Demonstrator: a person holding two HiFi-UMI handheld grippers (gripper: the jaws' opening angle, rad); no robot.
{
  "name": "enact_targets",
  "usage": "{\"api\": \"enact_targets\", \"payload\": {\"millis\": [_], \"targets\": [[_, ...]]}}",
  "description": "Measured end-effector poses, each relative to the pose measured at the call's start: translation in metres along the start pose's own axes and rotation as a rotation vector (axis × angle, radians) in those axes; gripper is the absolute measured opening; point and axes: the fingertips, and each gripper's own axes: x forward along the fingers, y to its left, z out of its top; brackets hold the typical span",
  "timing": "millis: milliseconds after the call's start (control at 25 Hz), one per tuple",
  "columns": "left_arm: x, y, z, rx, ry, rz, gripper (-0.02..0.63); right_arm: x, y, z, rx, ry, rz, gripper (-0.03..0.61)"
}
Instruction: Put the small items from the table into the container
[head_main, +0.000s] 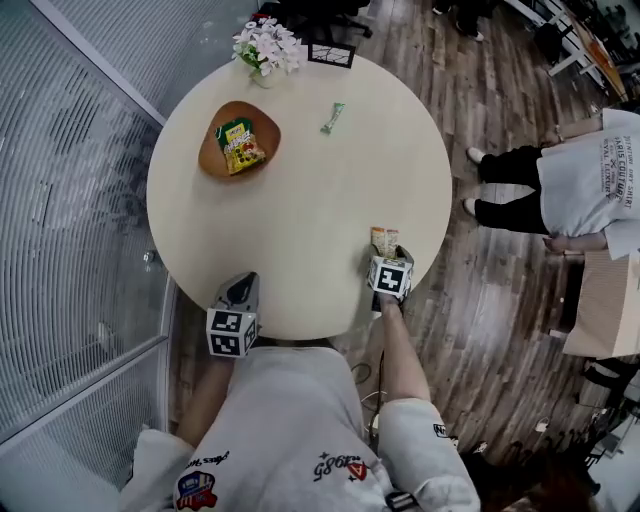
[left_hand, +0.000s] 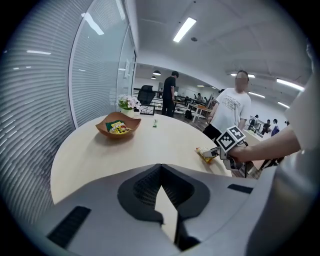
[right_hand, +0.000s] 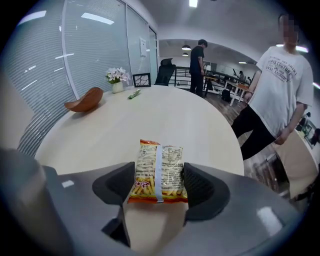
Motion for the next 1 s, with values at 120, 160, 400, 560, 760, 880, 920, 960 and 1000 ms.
{"api": "enact_targets", "payload": {"millis": [120, 160, 400, 560, 760, 880, 920, 960, 1000], "targets": [[0.002, 0.003, -0.001, -0.003, 0.010, 0.004, 0.006, 0.008, 0.000, -0.004, -0.010, 0.021, -0.020, 0.264], [0.003, 0.005, -0.001, -0.006, 0.012, 0.004, 0.006, 0.009, 0.001, -0.004, -0.012, 0.025, -0.021, 0.246], [0.006, 0.026, 0.003, -0.023, 0.009, 0.004, 0.006, 0.004, 0.022, 0.004, -0.026, 0.042, 0.012, 0.183], [0.012, 0.046, 0.013, -0.029, -0.012, 0.002, 0.006, 0.003, 0.068, 0.040, -0.069, -0.020, 0.094, 0.178], [0.015, 0.080, 0.022, -0.053, -0.030, 0.010, 0.006, -0.007, 0.182, 0.108, -0.145, -0.115, 0.303, 0.175], [0.007, 0.100, 0.026, -0.067, -0.034, 0.027, 0.006, -0.013, 0.253, 0.152, -0.211, -0.162, 0.400, 0.175], [0.003, 0.105, 0.027, -0.074, -0.038, 0.035, 0.006, -0.012, 0.274, 0.166, -0.235, -0.174, 0.428, 0.175], [0.000, 0.110, 0.028, -0.082, -0.044, 0.043, 0.006, -0.011, 0.294, 0.179, -0.260, -0.185, 0.454, 0.175], [-0.004, 0.115, 0.029, -0.088, -0.051, 0.051, 0.006, -0.007, 0.314, 0.192, -0.285, -0.194, 0.475, 0.175]]}}
